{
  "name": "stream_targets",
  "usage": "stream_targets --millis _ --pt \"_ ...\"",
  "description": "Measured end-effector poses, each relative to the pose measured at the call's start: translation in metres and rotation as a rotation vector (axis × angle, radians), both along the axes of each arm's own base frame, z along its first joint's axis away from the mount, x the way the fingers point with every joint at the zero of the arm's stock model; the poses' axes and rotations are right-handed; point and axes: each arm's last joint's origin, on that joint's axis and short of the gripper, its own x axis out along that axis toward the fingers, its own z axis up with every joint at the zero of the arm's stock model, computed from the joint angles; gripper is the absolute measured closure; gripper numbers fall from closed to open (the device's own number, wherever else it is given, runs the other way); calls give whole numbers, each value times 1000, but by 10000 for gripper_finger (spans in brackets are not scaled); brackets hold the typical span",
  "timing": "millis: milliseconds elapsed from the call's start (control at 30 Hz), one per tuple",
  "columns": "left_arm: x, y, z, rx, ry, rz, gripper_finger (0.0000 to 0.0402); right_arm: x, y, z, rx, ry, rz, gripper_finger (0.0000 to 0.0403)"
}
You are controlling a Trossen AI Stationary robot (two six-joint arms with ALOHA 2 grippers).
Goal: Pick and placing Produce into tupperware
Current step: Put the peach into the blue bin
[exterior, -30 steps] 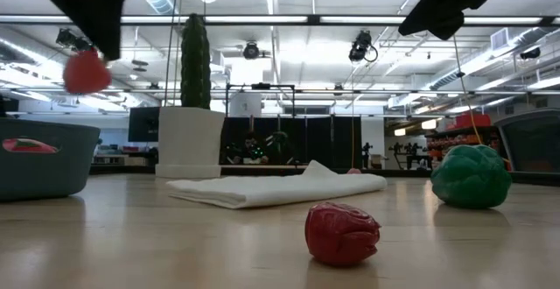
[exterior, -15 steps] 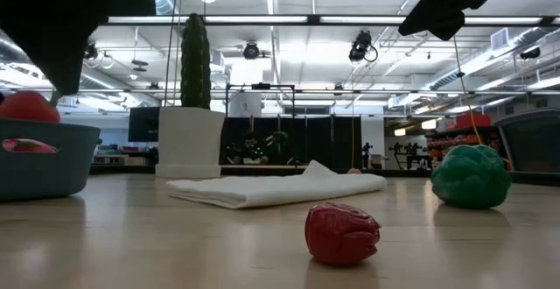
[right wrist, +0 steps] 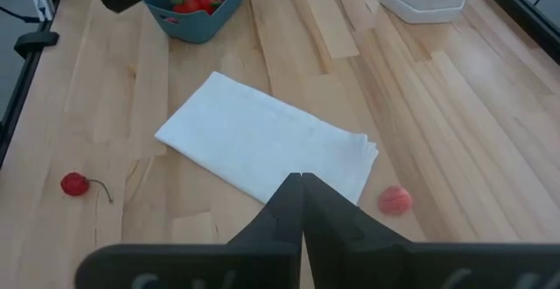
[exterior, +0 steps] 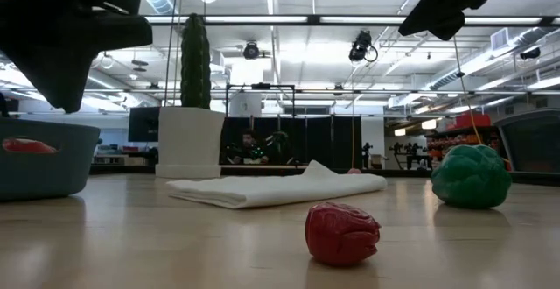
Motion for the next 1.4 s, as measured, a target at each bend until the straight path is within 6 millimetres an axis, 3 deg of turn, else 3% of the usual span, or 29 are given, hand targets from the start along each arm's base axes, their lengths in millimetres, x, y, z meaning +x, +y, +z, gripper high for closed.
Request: stream_targets --millis 300,533,767,967,1100,1400 --pt "0 16 5 53 110 6 304 1 0 -2 39 1 -32 389" --pt "16 45 5 80 200 -105 316 14 4 -19 37 77 -58 388" --pt "32 81 7 148 231 -116 306 28 3 -41 -24 189 -1 338" --pt "36 93 7 145 230 -75 303 44 -16 -37 -134 173 -31 267" --pt "40 101 7 175 184 -42 309 53 -35 -41 -103 160 -118 231" --pt "44 110 6 189 148 -19 323 79 -70 -90 24 284 -278 197"
